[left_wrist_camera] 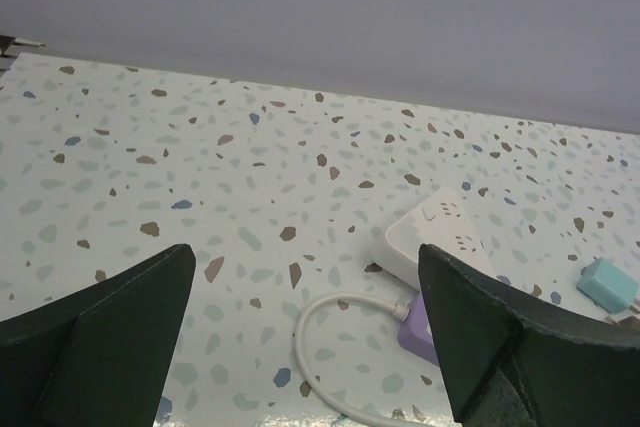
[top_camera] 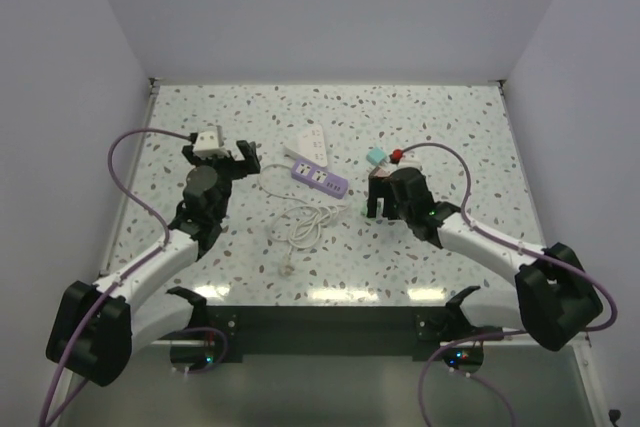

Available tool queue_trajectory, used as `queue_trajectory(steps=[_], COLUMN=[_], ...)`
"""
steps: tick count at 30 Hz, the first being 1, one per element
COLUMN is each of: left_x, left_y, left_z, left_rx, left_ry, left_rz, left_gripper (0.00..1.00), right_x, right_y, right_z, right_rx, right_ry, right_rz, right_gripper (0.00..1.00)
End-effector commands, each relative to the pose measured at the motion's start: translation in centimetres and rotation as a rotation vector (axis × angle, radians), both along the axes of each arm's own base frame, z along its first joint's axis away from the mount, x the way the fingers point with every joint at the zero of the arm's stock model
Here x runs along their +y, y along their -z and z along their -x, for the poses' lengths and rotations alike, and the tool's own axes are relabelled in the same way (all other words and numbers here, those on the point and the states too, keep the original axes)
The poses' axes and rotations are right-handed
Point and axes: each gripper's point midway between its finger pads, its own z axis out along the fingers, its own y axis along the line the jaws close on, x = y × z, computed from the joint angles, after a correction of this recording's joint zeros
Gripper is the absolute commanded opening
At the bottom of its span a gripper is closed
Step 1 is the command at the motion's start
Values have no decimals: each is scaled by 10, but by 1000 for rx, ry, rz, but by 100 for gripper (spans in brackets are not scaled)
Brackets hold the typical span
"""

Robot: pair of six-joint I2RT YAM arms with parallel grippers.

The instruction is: Insert the plug

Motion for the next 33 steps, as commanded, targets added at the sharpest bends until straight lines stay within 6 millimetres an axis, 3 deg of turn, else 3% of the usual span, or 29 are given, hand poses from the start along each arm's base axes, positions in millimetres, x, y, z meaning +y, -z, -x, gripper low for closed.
queue_trajectory(steps=[1,12,19,33], left_x=[-4,0,-2,-3], left_y=[-22,-17,-15,-12], left_z=[-2,-6,-5,-7], left_rx=[-66,-19,-18,-6], left_ry=[8,-20,-7,-7], left_rz=[53,20,21,18], left_gripper=[100,100,100,100], right_x=[1,17,35,53], right_y=[4,41,42,51], right_z=[0,-7,-18,-19], right_rx=[8,66,43,60], right_ry=[56,80,68,60], right_rz=[-16,24,-18,-16], right_gripper=[92,91,91,91])
